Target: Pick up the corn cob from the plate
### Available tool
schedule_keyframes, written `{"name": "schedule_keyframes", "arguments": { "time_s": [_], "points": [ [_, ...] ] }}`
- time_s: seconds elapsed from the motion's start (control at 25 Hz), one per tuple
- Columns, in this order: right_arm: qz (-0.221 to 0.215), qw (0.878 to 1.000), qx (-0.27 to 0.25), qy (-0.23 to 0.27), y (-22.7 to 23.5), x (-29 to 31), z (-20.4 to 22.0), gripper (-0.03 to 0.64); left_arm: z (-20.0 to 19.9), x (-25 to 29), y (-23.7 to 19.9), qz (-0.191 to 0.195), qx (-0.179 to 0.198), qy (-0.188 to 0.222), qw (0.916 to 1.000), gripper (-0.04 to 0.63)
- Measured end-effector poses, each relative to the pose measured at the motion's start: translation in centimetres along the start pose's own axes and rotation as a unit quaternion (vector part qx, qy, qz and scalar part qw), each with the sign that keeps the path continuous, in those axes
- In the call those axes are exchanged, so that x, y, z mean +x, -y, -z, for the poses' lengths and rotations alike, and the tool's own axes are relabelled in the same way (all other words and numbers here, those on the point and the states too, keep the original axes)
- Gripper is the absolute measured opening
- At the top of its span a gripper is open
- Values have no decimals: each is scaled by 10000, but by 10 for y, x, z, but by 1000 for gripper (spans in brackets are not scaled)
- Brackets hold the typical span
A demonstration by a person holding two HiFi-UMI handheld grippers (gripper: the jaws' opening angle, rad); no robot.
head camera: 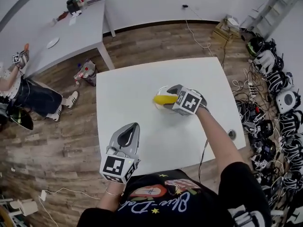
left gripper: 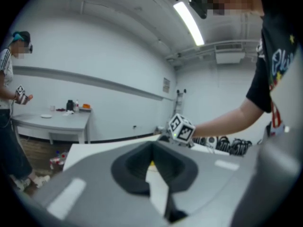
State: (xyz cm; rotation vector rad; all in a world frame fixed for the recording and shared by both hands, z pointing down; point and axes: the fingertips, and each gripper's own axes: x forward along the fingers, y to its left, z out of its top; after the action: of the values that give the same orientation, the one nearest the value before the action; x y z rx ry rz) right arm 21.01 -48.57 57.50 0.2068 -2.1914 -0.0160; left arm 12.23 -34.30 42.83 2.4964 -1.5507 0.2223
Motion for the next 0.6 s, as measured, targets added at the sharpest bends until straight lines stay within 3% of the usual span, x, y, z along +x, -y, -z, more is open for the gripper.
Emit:
{"name": "schedule_keyframes", "arguments": {
  "time_s": [0.24,0.4,0.6],
  "points": [
    [-484,9945,-330,-869,1,36,26,249,4,-12,-21,-459,-157,39,9988,-9],
    [-565,9948,-220,-818,3,42,26,249,-1,-16,-31,-595,-216,74,9980,-9],
    [-162,9968,451,-645,10,44,21,247,-2,-9,-37,-473,-172,92,9987,-9]
  ]
}}
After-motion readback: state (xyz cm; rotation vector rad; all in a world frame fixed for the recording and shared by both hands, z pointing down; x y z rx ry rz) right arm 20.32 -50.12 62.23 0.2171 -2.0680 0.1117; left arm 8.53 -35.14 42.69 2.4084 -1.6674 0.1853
